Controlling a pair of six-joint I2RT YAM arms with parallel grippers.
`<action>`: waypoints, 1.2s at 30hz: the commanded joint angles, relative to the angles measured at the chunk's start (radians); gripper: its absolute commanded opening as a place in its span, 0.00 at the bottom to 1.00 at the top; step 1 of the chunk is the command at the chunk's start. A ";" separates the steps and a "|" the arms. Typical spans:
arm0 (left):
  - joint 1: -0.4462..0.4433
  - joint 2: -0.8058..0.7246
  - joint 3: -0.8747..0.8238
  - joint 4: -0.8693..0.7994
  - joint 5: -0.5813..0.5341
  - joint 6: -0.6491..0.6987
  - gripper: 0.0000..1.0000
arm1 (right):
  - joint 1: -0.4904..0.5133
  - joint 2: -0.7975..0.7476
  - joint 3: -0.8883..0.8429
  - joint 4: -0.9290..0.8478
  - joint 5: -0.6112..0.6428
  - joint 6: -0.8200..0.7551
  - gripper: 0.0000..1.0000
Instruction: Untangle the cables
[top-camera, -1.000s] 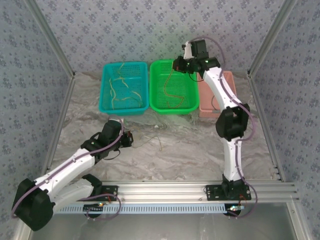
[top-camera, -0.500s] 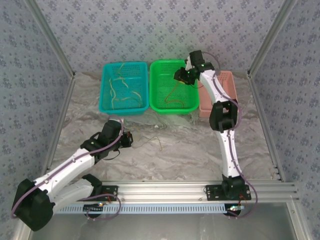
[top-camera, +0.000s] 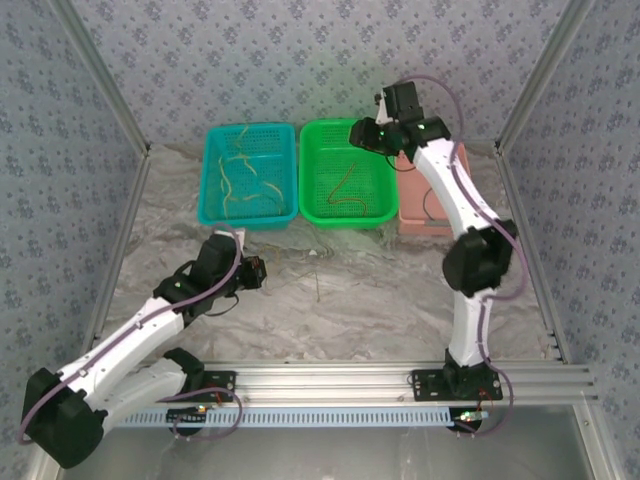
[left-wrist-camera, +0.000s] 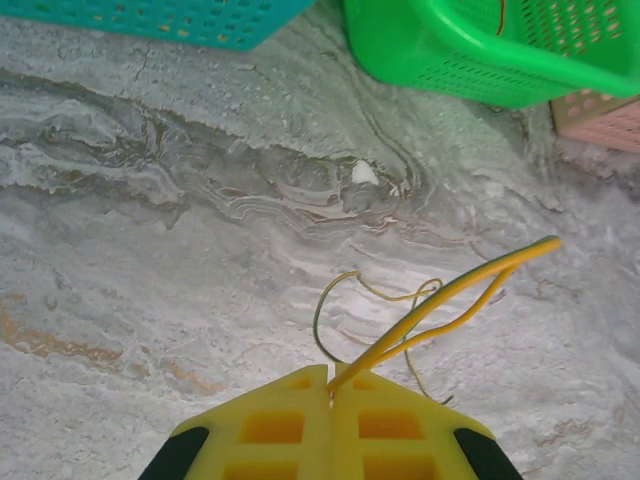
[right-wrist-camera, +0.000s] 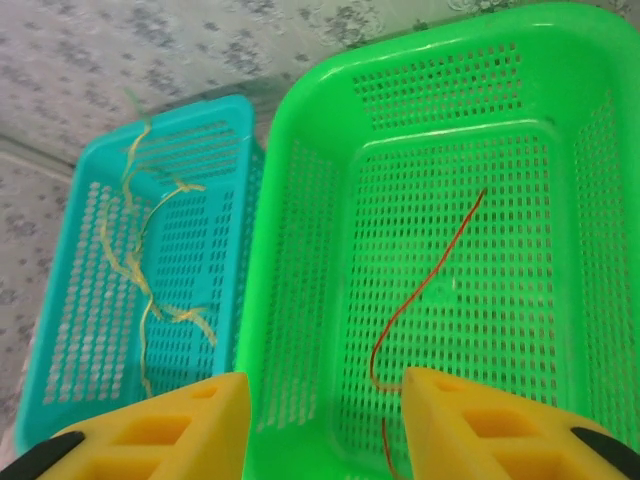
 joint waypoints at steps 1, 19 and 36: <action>-0.008 -0.020 0.065 -0.048 0.028 0.026 0.00 | 0.056 -0.192 -0.236 0.135 0.074 0.018 0.45; -0.009 0.002 0.185 -0.004 0.154 0.081 0.00 | 0.419 -0.810 -1.287 0.601 0.150 0.633 0.42; -0.015 -0.015 0.147 0.075 0.183 0.046 0.00 | 0.528 -0.699 -1.504 1.072 0.170 1.368 0.55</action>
